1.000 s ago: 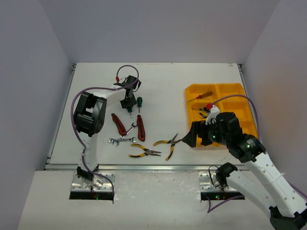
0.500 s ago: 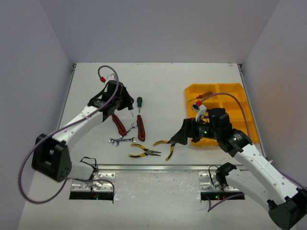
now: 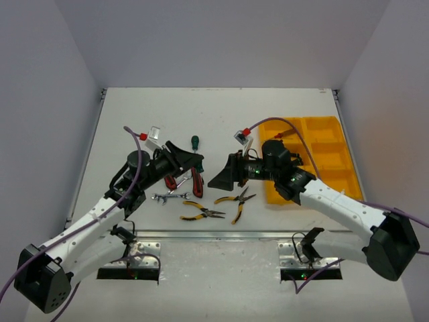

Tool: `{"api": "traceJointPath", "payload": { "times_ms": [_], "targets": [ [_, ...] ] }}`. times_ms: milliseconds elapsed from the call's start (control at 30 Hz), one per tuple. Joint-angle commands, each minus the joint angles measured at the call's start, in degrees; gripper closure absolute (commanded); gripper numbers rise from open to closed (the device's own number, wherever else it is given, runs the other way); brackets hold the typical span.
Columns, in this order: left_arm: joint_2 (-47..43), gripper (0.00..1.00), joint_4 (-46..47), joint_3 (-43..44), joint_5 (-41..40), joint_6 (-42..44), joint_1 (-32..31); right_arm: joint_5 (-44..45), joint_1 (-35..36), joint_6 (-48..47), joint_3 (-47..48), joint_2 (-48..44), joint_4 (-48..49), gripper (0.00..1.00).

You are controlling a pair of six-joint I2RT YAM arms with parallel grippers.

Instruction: Sort the tools into containers

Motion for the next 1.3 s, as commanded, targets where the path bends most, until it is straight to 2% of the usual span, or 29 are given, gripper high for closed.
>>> {"api": "traceJointPath", "payload": {
  "times_ms": [0, 200, 333, 467, 600, 667, 700, 733, 800, 900, 933, 1000, 1100, 1200, 1267],
  "targets": [
    [-2.60, 1.00, 12.00, -1.17, 3.58, -4.67, -1.28, 3.46, 2.56, 2.16, 3.73, 3.48, 10.14, 0.23],
    [-3.51, 1.00, 15.08, -3.99, 3.30, -6.00, -3.80, 4.95, 4.12, 3.02, 7.01, 7.59, 11.05, 0.38],
    [-2.95, 1.00, 16.06, -4.55, 2.67, -6.00, -5.29, 3.67, 4.52, 4.43, 7.53, 9.14, 13.07, 0.43],
    [-1.97, 1.00, 16.98, -4.66, 2.21, -6.08, -6.56, 2.72, 4.64, 5.39, 7.17, 9.89, 14.34, 0.57],
    [-1.69, 1.00, 17.66, -4.50, 1.77, -5.94, -7.27, 4.04, 4.57, 5.16, 6.84, 10.09, 13.54, 0.60],
    [-1.67, 1.00, 17.73, -4.37, 1.62, -5.68, -7.40, 5.25, 4.64, 4.32, 6.94, 9.90, 12.28, 0.95],
    [-1.68, 1.00, 17.47, -4.27, 1.46, -5.43, -7.41, 6.00, 4.64, 4.08, 7.06, 9.73, 10.80, 1.00],
    [-1.75, 1.00, 17.19, -4.13, 1.32, -5.22, -7.48, 6.63, 4.64, 3.67, 6.99, 9.32, 10.16, 1.00],
    [-2.03, 0.68, 15.32, -3.58, 0.28, -4.18, -7.49, 8.44, 4.64, 3.03, 6.72, 8.89, 8.21, 1.00],
    [-2.51, 0.05, 6.45, -0.24, -3.80, -0.53, -7.42, 13.89, 4.55, 1.74, 6.34, 7.35, 1.63, 1.00],
    [-2.61, 0.00, 4.01, 1.20, -5.07, 0.60, -7.40, 15.43, 4.55, 1.42, 6.29, 6.87, 0.03, 1.00],
    [-2.51, 0.00, -7.54, 5.58, -9.79, 3.73, -7.49, 18.94, 3.74, 0.31, 5.58, 5.49, -3.84, 1.00],
    [-1.93, 0.00, -20.88, 14.20, -21.54, 7.29, -7.49, 23.96, 1.45, -0.92, 5.80, 3.77, -11.94, 1.00],
    [-2.09, 0.00, -35.53, 20.95, -32.54, 7.81, -7.49, 24.45, -10.34, -0.05, 5.88, 2.39, -19.45, 1.00],
    [-3.15, 0.00, -40.00, 22.40, -34.73, 10.20, -7.49, 24.67, -17.95, -0.33, 7.52, 3.19, -23.86, 1.00]
  ]
}}
